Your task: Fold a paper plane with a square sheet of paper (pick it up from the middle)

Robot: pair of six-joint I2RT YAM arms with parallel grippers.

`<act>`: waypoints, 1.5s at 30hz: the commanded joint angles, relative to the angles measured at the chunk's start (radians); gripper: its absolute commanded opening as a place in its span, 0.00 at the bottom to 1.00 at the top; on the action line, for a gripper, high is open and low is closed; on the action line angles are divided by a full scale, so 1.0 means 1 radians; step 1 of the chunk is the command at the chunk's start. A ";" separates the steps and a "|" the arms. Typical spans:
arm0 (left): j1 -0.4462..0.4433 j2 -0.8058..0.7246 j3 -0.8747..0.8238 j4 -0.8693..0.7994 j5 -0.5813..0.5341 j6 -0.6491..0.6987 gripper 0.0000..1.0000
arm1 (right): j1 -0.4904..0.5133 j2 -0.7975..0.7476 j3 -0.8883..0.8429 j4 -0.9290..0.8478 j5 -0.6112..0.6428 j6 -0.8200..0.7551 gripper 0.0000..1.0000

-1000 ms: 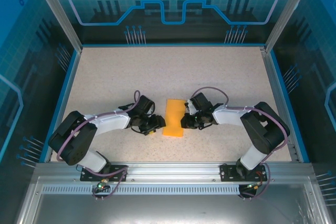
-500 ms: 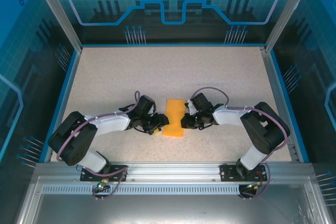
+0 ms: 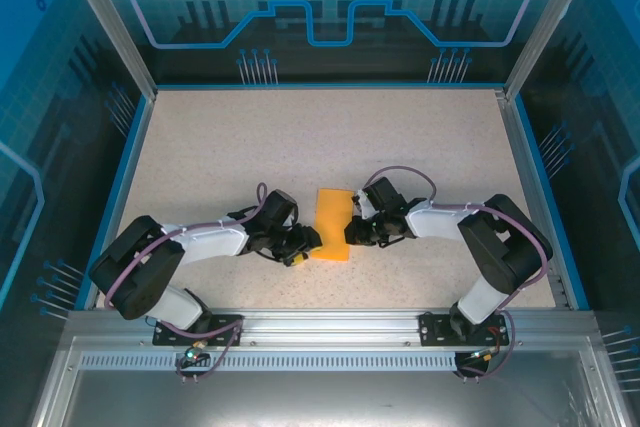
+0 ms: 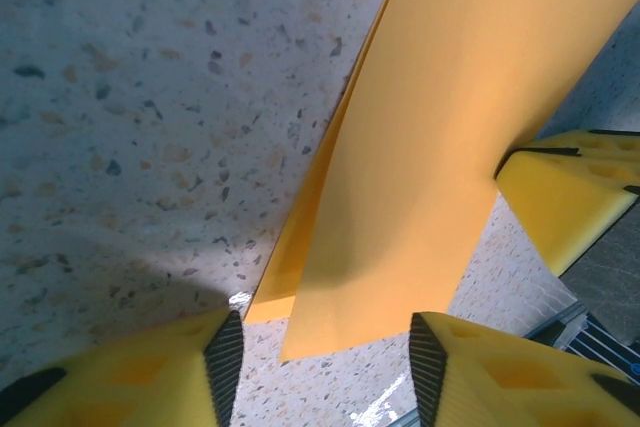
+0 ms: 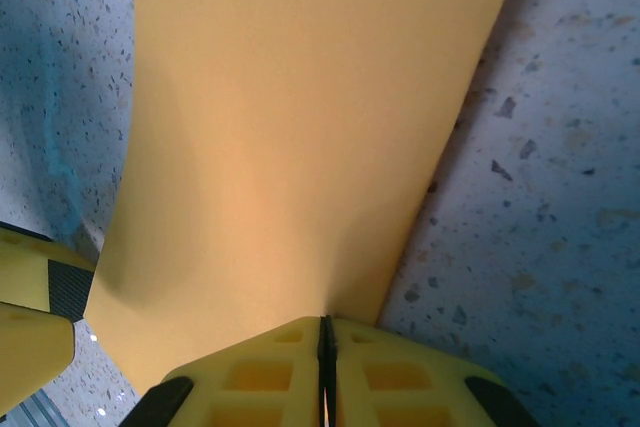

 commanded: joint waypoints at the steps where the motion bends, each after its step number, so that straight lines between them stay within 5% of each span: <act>1: -0.007 -0.019 0.001 0.015 0.001 -0.018 0.44 | -0.009 0.029 -0.029 -0.018 0.028 -0.010 0.11; 12: -0.007 -0.057 0.019 -0.048 -0.028 0.011 0.20 | -0.013 0.026 -0.030 -0.019 0.026 -0.012 0.10; 28: -0.007 -0.047 0.067 -0.091 -0.034 0.057 0.01 | -0.014 0.017 -0.028 -0.019 0.020 -0.015 0.10; 45: -0.007 0.097 0.222 -0.129 0.033 0.164 0.01 | -0.029 -0.017 -0.008 0.031 -0.034 0.015 0.10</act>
